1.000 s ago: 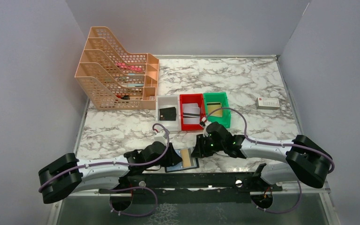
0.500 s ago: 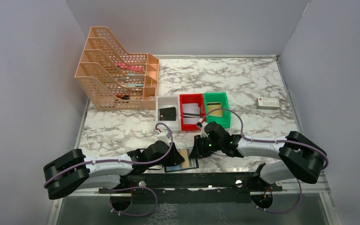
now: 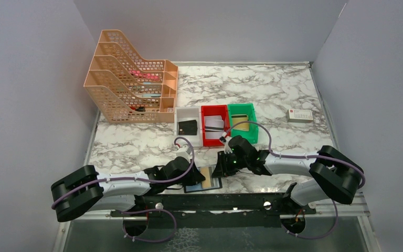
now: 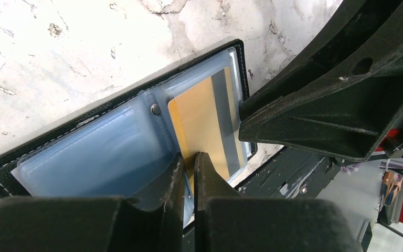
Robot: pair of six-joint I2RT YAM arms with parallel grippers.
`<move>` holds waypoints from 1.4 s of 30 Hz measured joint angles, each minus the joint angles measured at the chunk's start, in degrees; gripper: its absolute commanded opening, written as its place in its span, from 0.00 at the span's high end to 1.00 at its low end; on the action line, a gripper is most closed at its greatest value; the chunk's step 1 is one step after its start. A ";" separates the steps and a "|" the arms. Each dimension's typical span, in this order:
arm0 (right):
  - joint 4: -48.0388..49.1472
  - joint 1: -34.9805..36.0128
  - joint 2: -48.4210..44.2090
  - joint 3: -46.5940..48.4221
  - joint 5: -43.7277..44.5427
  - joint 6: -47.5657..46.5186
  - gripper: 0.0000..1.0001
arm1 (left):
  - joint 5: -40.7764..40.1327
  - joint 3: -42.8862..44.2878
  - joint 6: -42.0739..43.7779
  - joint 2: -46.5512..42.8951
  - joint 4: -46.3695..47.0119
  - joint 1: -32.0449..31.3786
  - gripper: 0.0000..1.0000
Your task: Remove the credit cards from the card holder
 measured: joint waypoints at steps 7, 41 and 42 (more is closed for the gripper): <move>0.22 -0.15 0.96 0.39 0.02 0.46 0.77 | -0.57 -0.94 -0.37 -2.40 -0.79 0.00 0.97; 1.62 -0.11 2.67 0.90 0.04 1.07 0.78 | 0.02 -4.44 -0.42 -9.88 0.24 -0.02 1.00; 1.62 -0.13 2.73 0.90 0.07 1.07 0.78 | 0.00 -4.46 -0.57 -10.25 0.17 -0.02 1.00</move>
